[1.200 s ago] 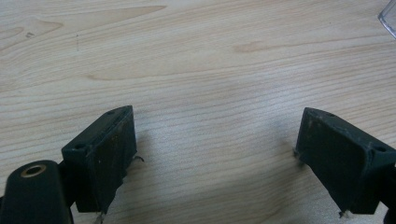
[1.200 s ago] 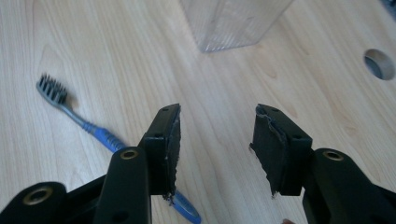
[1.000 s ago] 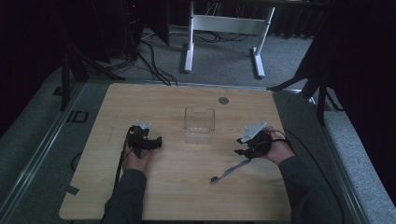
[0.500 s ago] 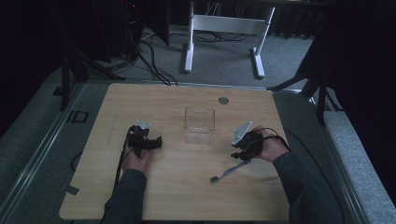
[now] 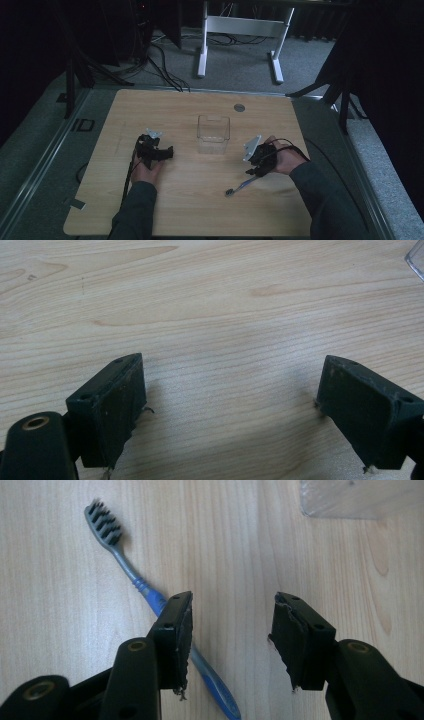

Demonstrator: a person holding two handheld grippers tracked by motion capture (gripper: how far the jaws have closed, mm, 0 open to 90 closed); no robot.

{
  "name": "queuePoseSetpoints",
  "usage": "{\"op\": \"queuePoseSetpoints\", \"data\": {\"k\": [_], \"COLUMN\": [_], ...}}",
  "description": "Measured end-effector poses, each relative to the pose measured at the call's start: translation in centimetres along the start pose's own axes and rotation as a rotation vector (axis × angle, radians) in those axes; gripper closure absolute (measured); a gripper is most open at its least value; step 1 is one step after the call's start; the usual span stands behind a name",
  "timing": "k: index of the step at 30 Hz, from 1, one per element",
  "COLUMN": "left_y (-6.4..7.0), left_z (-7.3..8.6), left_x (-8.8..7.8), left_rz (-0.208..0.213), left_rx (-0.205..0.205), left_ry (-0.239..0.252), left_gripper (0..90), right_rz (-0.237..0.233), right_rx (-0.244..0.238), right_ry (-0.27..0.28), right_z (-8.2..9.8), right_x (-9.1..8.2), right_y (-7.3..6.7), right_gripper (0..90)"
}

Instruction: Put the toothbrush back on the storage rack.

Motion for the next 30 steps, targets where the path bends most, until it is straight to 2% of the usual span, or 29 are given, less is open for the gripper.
{"op": "queuePoseSetpoints", "data": {"k": [15,30], "left_y": [0.0,0.0], "left_z": [0.0,0.0], "left_x": [0.0,0.0], "left_rz": [0.000,0.000], "left_rx": [0.000,0.000], "left_ry": [0.000,0.000], "left_gripper": [12.4,12.4], "right_rz": [-0.015,-0.029], "right_rx": [-0.066,-0.097], "right_ry": [-0.062,-0.098], "right_z": [-0.1,-0.3], "right_x": [0.5,1.3], "right_y": [-0.5,-0.9], "right_gripper": [53.2,54.1]}}
Point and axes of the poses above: each handheld gripper's, and its own axes: x roughly forward along the jaws, z roughly out of its underside, y roughly to its right, the point moved 5 cm from there along x, roughly forward along the jaws, and after that the axes turned 3 degrees about -z, right-handed, at the moved point
